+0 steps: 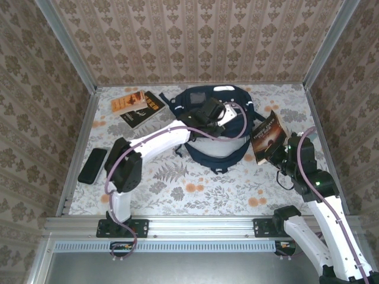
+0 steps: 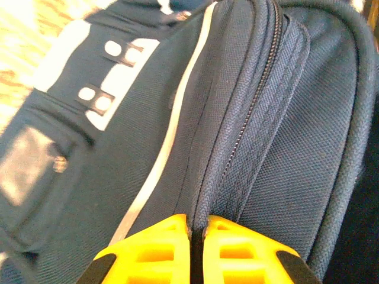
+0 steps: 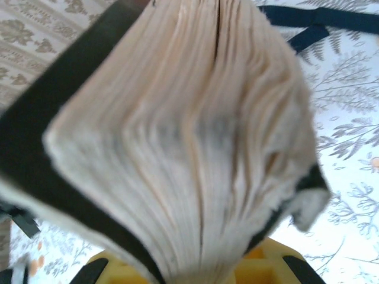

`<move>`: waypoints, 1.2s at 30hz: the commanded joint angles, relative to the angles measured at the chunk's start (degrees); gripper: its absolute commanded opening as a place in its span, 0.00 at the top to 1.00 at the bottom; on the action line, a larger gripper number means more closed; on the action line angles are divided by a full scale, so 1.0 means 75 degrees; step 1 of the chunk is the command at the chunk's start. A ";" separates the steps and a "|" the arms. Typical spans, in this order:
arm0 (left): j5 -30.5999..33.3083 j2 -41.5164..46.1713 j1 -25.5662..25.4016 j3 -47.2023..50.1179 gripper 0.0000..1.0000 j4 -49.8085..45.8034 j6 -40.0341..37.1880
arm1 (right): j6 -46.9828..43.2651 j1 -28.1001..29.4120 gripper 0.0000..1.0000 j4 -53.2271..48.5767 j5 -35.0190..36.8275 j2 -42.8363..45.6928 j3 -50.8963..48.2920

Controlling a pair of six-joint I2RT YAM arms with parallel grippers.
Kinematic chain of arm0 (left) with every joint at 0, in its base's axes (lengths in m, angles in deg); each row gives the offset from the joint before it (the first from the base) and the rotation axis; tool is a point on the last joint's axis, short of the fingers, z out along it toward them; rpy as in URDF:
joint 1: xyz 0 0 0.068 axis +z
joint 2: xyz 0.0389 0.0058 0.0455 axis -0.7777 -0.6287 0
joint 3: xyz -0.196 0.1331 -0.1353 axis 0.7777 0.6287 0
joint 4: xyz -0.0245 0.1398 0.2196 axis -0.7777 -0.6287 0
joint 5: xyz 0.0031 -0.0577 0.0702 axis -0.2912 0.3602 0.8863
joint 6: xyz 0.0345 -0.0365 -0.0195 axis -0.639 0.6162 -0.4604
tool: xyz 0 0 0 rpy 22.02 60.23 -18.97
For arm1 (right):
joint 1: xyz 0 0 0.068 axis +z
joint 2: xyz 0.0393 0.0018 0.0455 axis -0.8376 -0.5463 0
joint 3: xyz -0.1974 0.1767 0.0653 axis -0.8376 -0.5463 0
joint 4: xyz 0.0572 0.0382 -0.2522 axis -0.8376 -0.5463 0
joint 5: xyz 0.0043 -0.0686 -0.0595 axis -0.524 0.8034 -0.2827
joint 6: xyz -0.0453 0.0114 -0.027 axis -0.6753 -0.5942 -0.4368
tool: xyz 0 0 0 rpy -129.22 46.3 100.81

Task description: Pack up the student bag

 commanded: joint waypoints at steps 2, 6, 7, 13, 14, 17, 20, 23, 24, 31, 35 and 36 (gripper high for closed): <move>0.1170 0.0819 0.0063 0.0032 0.93 0.1667 0.0595 | 0.0133 -0.0013 0.88 0.0894 -0.1520 -0.0010 0.0044; 0.1565 0.0612 0.0065 -0.0477 0.94 0.1578 0.0931 | 0.0900 0.0083 0.89 0.2087 -0.2495 -0.0248 -0.0539; 0.1600 0.0573 0.0058 -0.0568 0.94 0.1550 0.1005 | 0.1034 0.0141 0.88 0.2302 -0.2523 -0.0275 -0.0670; 0.1493 0.0626 -0.0067 -0.0768 0.95 0.1502 0.1151 | 0.2096 0.0490 0.89 0.4136 -0.2543 -0.0638 -0.1559; 0.1492 0.0660 -0.0107 -0.0799 0.95 0.1448 0.1193 | 0.2353 0.0551 0.88 0.4603 -0.2450 -0.0730 -0.1738; 0.1392 0.0798 -0.0137 -0.0870 0.96 0.1253 0.1377 | 0.3110 0.0759 0.87 0.6462 -0.2112 -0.1164 -0.2254; 0.1335 0.0913 -0.0149 -0.0942 0.95 0.1077 0.1501 | 0.3450 0.0951 0.87 0.7739 -0.1771 -0.1926 -0.2309; 0.1159 0.1014 -0.0178 -0.0964 0.96 0.0929 0.1519 | 0.3652 0.1197 0.88 0.8739 -0.1422 -0.2541 -0.2223; 0.1134 0.1039 -0.0194 -0.0981 0.96 0.0861 0.1507 | 0.3625 0.1299 0.88 0.8800 -0.1216 -0.2705 -0.2115; 0.1141 0.1109 -0.0231 -0.1052 0.96 0.0668 0.1642 | 0.3699 0.1869 0.88 0.9747 0.0021 -0.3963 -0.1788; 0.1160 0.1061 -0.0221 -0.1193 0.96 0.0608 0.1660 | 0.3726 0.2051 0.89 1.0345 0.0182 -0.4874 -0.1422; 0.1192 0.1080 -0.0226 -0.1212 0.96 0.0617 0.1643 | 0.3734 0.2079 0.89 1.0504 0.0223 -0.5112 -0.1339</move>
